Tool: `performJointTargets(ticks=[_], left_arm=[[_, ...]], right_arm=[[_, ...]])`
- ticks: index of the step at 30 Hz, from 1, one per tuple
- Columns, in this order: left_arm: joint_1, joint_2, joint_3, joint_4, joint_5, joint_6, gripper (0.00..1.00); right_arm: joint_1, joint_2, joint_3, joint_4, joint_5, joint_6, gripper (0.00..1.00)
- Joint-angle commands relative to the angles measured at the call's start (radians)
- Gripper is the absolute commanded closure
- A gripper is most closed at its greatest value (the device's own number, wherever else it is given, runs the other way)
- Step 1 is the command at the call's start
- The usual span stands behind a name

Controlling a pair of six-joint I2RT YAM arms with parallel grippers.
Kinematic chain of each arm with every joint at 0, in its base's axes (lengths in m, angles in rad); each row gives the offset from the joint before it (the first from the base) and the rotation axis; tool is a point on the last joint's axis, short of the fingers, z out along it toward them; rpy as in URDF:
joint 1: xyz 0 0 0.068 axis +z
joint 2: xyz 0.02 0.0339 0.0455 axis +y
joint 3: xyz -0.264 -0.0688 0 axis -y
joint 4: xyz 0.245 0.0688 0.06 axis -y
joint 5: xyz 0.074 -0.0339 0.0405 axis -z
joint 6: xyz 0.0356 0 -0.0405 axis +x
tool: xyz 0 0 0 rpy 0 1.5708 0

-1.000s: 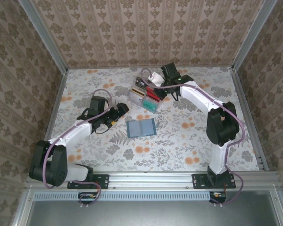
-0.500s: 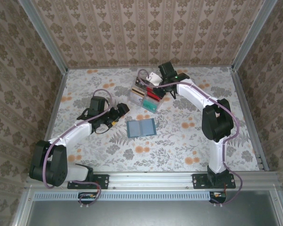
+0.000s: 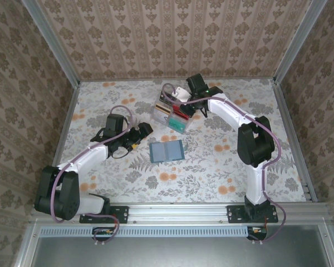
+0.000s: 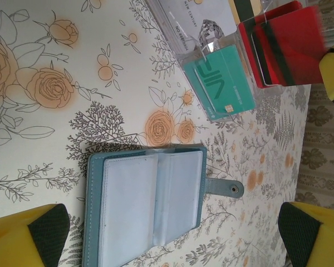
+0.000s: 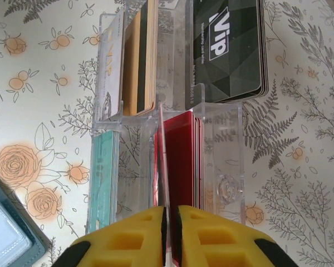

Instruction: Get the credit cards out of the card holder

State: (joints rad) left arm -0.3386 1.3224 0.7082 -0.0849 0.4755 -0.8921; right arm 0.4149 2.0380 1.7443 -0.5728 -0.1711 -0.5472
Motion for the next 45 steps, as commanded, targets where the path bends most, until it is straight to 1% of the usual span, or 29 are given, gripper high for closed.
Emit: performJointTargets(ticks=[1,6,8,9,10,12,14,16,18,21,24,28,32,37,39,43,44,45], left_arm=[[0.006,-0.011,-0.012,0.004,0.024,0.030,0.00],[0.010,-0.015,-0.014,0.001,0.023,0.033,0.00],[0.012,-0.017,-0.015,-0.005,0.019,0.035,0.00],[0.015,-0.018,-0.015,-0.010,0.015,0.036,0.00],[0.016,-0.021,-0.016,-0.018,0.007,0.039,0.00],[0.018,-0.027,-0.019,-0.036,-0.012,0.042,0.00],[0.023,-0.035,-0.028,-0.048,-0.030,0.044,0.00],[0.028,-0.044,-0.039,-0.056,-0.047,0.042,0.00],[0.036,-0.054,-0.050,-0.068,-0.062,0.042,0.00],[0.046,-0.070,-0.060,-0.086,-0.070,0.050,0.01],[0.050,-0.083,-0.060,-0.108,-0.074,0.065,0.05],[0.048,-0.091,-0.059,-0.119,-0.067,0.073,0.16],[0.027,-0.082,-0.050,-0.128,-0.060,0.082,0.28],[-0.031,-0.020,-0.011,-0.141,-0.061,0.087,0.41],[-0.057,0.012,0.003,-0.131,-0.061,0.084,0.47],[-0.111,0.078,0.043,-0.169,-0.102,0.064,0.50],[-0.111,0.087,0.044,-0.173,-0.116,0.059,0.52],[-0.139,0.096,0.043,-0.163,-0.123,0.052,0.53]], right_arm=[[0.002,0.018,0.004,0.014,-0.005,0.018,0.78],[0.002,-0.035,-0.011,0.030,-0.019,0.078,0.72],[0.002,-0.066,-0.021,0.059,-0.018,0.126,0.66],[0.003,-0.083,-0.026,0.060,-0.015,0.161,0.61],[0.008,-0.104,-0.038,0.064,-0.001,0.203,0.55],[0.022,-0.144,-0.075,0.073,0.017,0.280,0.46],[0.044,-0.188,-0.134,0.103,0.004,0.394,0.42],[0.075,-0.251,-0.236,0.175,-0.027,0.521,0.37],[0.111,-0.294,-0.310,0.224,-0.027,0.627,0.34],[0.156,-0.320,-0.379,0.244,-0.038,0.787,0.32],[0.205,-0.313,-0.428,0.236,-0.047,0.906,0.32],[0.264,-0.272,-0.467,0.196,-0.025,1.008,0.32],[0.277,-0.228,-0.513,0.201,-0.018,1.101,0.33],[0.279,-0.172,-0.518,0.193,-0.044,1.132,0.37],[0.279,-0.157,-0.514,0.184,-0.035,1.131,0.37],[0.280,-0.126,-0.492,0.153,-0.036,1.109,0.39],[0.280,-0.122,-0.489,0.146,-0.037,1.103,0.40],[0.280,-0.118,-0.488,0.143,-0.037,1.101,0.40]])
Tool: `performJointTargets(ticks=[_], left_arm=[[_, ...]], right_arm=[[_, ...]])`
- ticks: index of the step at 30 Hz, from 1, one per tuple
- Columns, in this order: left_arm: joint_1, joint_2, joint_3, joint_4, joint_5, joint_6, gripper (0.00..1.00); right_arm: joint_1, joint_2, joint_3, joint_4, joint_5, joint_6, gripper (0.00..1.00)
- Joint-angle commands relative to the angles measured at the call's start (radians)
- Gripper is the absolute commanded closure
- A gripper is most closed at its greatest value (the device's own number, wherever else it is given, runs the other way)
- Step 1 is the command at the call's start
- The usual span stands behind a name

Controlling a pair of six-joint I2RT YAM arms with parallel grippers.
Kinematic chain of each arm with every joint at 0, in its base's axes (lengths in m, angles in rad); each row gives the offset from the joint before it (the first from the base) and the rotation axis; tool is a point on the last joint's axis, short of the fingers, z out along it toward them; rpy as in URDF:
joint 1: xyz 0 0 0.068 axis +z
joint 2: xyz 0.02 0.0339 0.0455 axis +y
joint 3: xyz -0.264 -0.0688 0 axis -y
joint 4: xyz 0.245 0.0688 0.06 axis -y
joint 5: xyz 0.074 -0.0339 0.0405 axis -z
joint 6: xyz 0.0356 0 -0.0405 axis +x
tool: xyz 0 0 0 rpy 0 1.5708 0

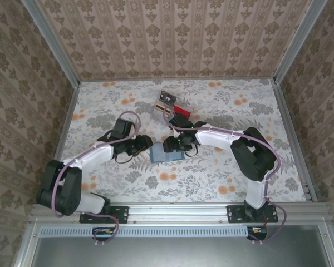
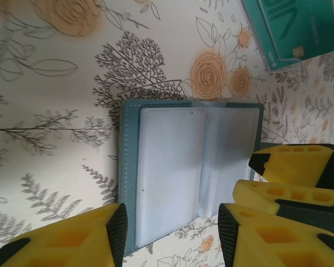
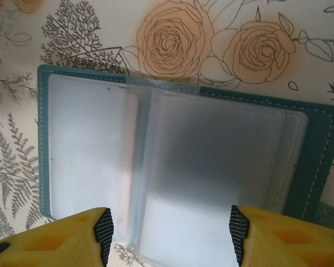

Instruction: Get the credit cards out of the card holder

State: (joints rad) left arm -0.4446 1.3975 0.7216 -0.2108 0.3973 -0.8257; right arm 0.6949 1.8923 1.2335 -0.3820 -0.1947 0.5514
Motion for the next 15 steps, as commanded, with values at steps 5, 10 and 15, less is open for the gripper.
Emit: performJointTargets(ticks=[5,10,15], left_arm=[[-0.069,0.088,0.052,-0.029,-0.038,-0.016,0.57],[-0.079,0.141,0.067,-0.017,-0.034,-0.017,0.56],[-0.082,0.175,0.074,-0.008,-0.024,-0.021,0.55]], right_arm=[[0.000,0.050,0.022,-0.057,-0.007,-0.005,0.42],[0.000,0.062,0.012,-0.062,0.021,-0.009,0.43],[0.000,0.065,0.003,-0.062,0.027,-0.011,0.43]])
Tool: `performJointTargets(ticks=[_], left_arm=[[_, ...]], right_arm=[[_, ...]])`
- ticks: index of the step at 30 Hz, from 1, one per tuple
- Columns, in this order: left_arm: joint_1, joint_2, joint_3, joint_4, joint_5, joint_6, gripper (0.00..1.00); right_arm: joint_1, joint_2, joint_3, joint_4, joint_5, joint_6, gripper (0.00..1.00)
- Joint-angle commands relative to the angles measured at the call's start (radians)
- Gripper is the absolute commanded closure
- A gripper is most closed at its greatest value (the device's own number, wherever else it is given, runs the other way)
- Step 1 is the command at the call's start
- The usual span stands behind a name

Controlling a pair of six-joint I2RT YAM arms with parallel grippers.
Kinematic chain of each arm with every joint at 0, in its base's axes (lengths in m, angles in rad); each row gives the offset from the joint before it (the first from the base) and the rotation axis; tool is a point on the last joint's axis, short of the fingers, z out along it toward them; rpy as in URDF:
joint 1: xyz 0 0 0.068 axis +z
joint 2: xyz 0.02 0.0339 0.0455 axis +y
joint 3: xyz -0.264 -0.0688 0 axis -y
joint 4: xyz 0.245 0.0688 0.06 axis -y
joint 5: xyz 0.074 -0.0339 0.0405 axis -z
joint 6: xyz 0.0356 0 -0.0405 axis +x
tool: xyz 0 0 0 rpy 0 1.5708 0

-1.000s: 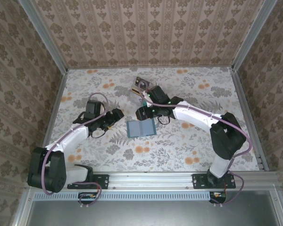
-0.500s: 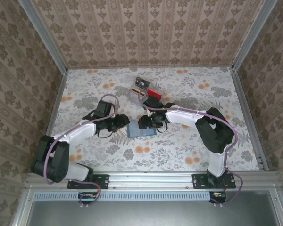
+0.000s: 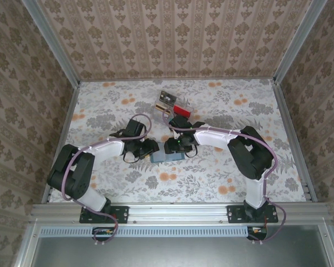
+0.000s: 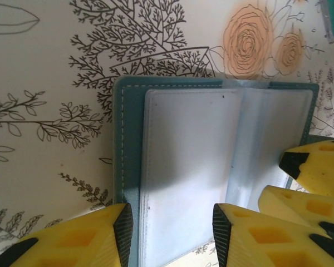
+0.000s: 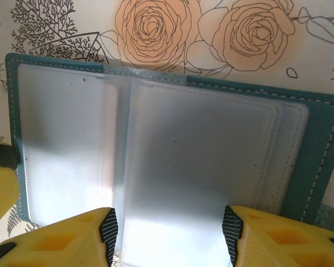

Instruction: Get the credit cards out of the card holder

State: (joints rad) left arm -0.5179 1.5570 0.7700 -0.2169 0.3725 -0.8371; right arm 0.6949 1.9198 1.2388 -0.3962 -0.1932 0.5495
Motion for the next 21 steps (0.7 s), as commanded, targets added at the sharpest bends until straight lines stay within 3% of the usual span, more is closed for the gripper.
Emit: performJointTargets(ticks=[1,21], left_arm=[[-0.008,0.022,0.026,0.002,0.007,-0.012,0.55],[-0.010,0.083,0.030,0.111,0.111,-0.020,0.81]], right_arm=[[0.000,0.038,-0.004,-0.048,0.025,-0.010,0.43],[0.000,0.058,-0.007,-0.040,0.015,-0.007,0.45]])
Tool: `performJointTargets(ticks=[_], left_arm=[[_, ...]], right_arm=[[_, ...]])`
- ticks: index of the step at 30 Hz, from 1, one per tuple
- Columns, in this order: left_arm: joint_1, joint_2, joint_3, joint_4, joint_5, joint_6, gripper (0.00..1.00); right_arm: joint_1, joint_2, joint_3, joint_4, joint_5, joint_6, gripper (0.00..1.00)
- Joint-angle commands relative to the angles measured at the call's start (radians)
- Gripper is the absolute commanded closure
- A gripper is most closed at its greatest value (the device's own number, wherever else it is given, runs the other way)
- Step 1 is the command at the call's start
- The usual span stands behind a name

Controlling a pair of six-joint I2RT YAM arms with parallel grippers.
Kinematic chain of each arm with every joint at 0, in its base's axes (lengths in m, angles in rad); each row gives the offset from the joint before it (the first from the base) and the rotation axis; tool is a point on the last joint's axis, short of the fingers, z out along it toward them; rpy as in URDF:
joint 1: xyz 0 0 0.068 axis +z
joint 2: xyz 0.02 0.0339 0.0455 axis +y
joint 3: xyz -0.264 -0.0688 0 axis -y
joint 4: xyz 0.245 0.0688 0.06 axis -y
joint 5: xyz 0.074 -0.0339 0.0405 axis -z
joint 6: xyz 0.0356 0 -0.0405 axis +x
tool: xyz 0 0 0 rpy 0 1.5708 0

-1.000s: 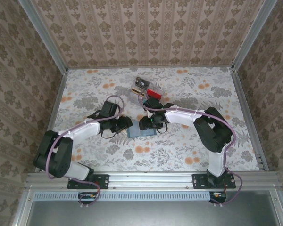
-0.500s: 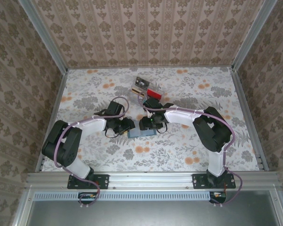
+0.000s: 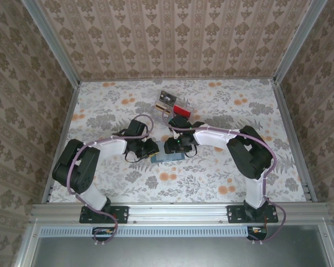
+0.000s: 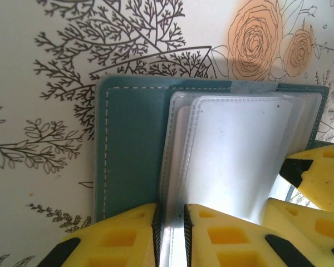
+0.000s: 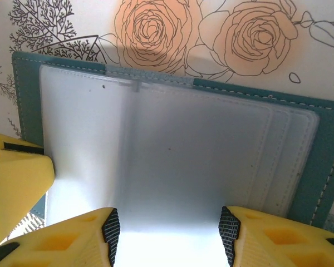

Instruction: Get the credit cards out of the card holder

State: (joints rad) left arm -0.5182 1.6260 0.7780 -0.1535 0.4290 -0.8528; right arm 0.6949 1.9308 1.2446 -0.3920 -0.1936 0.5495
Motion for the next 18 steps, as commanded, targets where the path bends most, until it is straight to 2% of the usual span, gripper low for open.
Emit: performJointTargets(ticks=[1,8,13,18], left_arm=[[-0.010,0.012,0.024,0.048,0.056,-0.002,0.81],[-0.010,-0.005,0.028,0.029,0.046,0.019,0.81],[-0.011,-0.003,0.024,0.030,0.047,0.020,0.81],[-0.011,-0.003,0.021,0.036,0.047,0.017,0.81]], right_arm=[[-0.001,0.046,-0.013,-0.044,0.016,-0.008,0.45],[-0.001,0.040,-0.017,-0.041,0.017,-0.012,0.45],[0.003,0.043,-0.026,-0.035,0.022,-0.034,0.37],[0.020,0.084,-0.016,-0.074,0.073,-0.043,0.37]])
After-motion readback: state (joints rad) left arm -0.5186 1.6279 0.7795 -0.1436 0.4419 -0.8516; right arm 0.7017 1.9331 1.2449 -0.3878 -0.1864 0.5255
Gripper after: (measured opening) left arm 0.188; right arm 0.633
